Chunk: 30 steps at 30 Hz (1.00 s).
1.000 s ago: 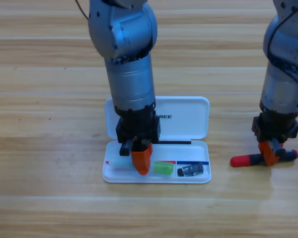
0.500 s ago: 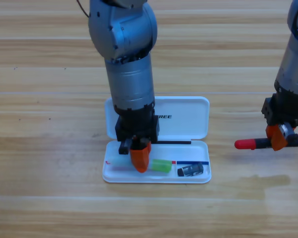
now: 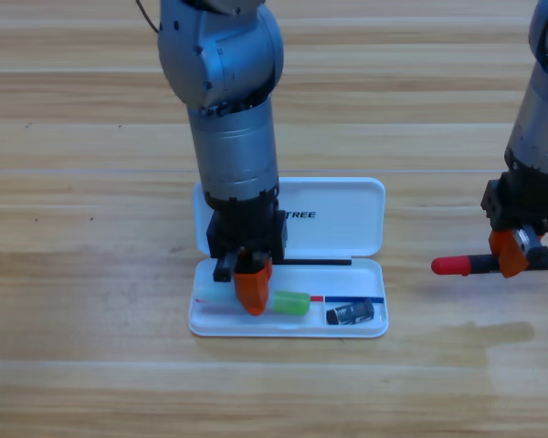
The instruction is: Clean up eraser and pencils
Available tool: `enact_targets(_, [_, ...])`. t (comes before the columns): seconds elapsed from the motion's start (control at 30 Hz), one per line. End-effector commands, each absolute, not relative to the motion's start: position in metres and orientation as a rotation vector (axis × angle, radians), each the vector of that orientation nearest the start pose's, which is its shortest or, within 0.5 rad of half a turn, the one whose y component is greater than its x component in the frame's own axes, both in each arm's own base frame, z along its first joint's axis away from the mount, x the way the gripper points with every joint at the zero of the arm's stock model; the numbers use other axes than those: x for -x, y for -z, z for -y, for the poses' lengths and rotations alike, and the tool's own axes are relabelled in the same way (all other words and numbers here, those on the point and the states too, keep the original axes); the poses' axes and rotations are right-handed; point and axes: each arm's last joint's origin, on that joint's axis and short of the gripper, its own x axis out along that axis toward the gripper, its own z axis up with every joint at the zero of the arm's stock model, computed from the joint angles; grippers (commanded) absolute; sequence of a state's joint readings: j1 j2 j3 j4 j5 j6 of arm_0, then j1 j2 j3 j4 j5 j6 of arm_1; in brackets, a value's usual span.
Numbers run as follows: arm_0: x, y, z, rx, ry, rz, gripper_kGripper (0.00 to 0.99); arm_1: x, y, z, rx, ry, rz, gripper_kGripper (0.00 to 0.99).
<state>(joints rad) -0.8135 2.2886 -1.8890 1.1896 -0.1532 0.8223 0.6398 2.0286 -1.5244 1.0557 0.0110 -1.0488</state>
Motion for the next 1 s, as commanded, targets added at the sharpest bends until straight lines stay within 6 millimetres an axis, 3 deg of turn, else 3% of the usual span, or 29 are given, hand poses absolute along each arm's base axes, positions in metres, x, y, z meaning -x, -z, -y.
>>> enact_targets(0.03, [-0.3105,-0.1947,0.3287,-1.110,1.371,-1.266,0.000,-0.2940,-0.2418,-0.2261,1.276,-1.326,-1.152,0.000])
enact_targets(1.0, [-0.3162,-0.1896,0.3279,-1.060,1.379,-1.284,0.000,-0.2938,-0.2456,-0.2260,1.277,-1.322,-1.138,0.000])
